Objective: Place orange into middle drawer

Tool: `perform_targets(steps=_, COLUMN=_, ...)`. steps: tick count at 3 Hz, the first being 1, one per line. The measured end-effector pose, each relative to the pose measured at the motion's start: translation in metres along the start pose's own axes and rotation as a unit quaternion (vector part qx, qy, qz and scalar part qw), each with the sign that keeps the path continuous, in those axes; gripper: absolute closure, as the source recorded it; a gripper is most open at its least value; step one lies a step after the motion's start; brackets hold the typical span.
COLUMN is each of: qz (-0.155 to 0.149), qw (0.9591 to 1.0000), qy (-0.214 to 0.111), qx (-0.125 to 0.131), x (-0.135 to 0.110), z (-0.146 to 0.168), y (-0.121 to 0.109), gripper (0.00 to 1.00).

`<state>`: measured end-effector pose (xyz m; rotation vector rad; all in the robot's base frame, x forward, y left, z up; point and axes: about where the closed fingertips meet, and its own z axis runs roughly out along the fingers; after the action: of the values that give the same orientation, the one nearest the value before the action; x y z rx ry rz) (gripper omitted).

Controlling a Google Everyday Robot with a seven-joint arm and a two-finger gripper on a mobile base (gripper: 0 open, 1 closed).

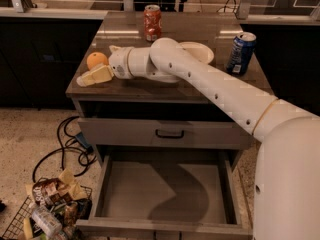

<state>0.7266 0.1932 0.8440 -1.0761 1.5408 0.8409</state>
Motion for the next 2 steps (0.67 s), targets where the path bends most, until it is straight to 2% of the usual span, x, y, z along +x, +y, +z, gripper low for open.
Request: perform_targets(steps=2, qz=0.000, qw=1.0000, qy=0.000, qx=-0.005, x=0.0001, z=0.0047, y=0.0043, gripper=0.47)
